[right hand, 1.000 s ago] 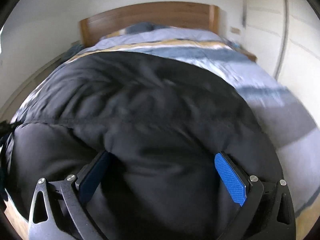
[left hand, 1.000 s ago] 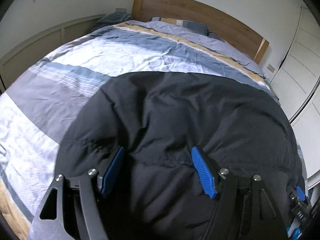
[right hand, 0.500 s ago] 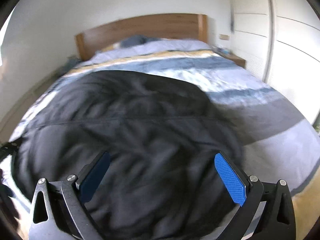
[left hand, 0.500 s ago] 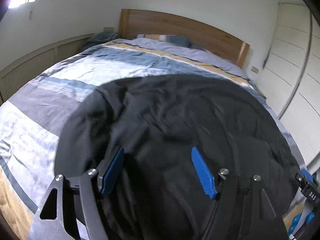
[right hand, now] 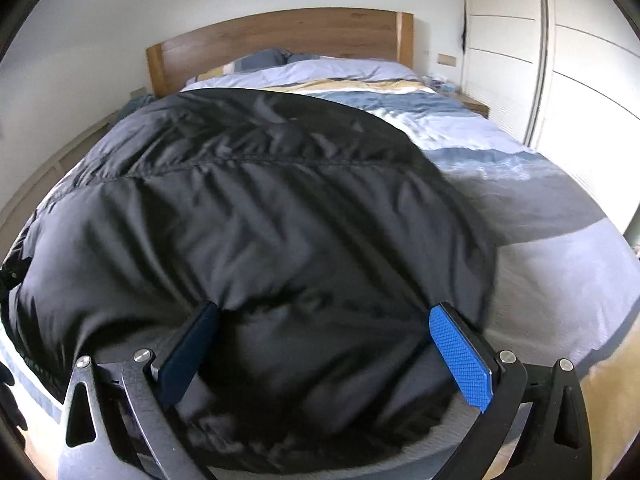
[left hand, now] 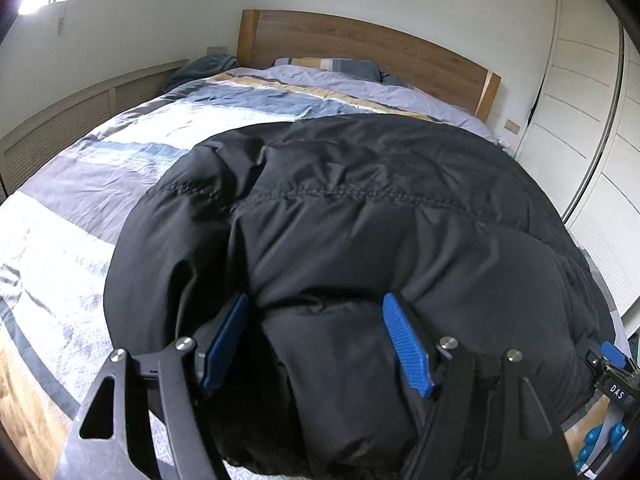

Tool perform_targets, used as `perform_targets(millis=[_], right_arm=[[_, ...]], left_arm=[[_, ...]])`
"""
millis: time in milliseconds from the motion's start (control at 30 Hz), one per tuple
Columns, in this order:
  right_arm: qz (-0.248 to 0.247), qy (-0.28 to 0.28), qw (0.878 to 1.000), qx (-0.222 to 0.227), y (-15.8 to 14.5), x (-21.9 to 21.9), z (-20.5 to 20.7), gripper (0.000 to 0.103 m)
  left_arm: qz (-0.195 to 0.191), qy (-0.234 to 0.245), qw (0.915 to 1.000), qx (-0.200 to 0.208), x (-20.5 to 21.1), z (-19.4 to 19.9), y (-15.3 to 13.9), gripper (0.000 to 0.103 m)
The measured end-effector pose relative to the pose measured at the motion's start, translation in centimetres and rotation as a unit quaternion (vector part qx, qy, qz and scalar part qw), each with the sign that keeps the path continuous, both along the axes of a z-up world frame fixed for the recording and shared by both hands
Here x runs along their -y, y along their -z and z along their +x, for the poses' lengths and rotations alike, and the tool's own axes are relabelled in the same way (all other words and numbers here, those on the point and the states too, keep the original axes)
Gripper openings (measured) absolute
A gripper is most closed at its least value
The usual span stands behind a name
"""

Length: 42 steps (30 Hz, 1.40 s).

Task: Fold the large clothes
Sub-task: 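Open both grippers and withdraw them from the coat bundle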

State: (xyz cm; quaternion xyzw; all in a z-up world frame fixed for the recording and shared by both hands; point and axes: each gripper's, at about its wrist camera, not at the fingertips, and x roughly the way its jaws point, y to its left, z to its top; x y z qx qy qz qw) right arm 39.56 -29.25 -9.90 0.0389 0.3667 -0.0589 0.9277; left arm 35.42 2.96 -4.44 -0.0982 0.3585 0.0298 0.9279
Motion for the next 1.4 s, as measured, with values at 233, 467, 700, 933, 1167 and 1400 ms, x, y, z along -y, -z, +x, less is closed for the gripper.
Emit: perform_targets(millis=[233,467,700,933,1167,1400], right_arm=[[-0.015,0.027,0.999,-0.012,-0.7,0.4,-1.8,0.102],[-0.003,0.082,0.996,-0.018,-2.2,3.2,-5.2,0.102],[-0.003,0.059,0.998,0.007,-5.0,1.5,-9.2,0.102],[-0.014,0.013,0.999,0.035,-7.8,-2.0,-13.4,0.102],[-0.024,-0.016,0.997,0.072,-11.1,-4.7,-17.6,0.102],[-0.024,-0.021,0.994,0.106,-13.7,-5.8,-21.8,0.102]], left_arm=[[0.01,0.006,0.9999,-0.009,0.3,-1.8,-1.1,0.068],[0.027,0.015,0.9995,0.002,1.2,-5.3,-3.6,0.068],[0.029,0.041,0.9984,0.024,2.1,-9.6,-6.8,0.068],[0.051,0.042,0.9963,0.054,2.9,-14.3,-10.0,0.068],[0.082,0.037,0.9917,0.092,3.9,-19.2,-12.9,0.068],[0.116,0.029,0.9846,0.128,4.4,-23.9,-15.6,0.068]])
